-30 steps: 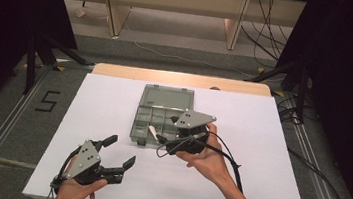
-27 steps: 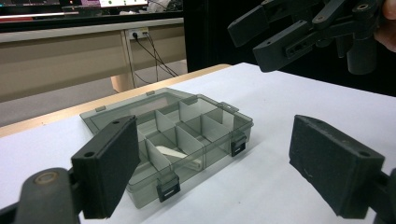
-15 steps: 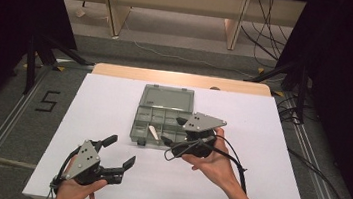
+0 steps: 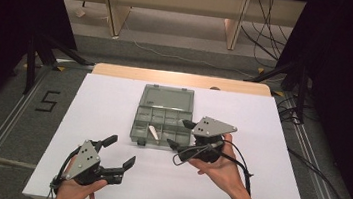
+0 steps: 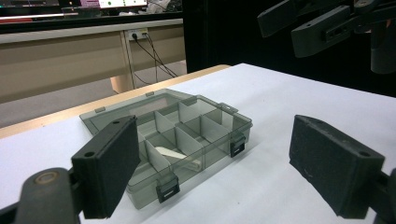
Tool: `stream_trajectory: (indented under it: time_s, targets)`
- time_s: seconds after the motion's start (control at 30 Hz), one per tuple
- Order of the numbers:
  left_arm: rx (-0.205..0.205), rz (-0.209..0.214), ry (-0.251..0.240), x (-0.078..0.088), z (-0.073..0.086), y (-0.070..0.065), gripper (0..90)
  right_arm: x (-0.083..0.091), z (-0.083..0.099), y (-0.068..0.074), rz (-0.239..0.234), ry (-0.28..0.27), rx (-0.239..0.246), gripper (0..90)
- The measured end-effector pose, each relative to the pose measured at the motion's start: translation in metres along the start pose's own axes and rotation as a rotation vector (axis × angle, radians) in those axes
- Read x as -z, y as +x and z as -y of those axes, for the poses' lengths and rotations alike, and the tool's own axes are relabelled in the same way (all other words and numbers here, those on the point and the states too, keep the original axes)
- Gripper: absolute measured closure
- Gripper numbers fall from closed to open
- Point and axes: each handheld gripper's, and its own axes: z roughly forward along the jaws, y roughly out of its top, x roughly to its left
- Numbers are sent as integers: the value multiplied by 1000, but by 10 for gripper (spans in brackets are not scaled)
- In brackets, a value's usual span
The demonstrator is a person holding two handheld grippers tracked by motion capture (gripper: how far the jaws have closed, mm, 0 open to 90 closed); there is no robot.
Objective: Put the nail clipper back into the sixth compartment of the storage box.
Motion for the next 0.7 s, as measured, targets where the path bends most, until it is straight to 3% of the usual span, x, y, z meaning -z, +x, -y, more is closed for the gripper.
stream_trajectory:
  time_s: [0.7]
  targets:
    - [-1, -1, 0, 0, 0, 0, 157, 17, 14, 1, 16, -60, -14, 236]
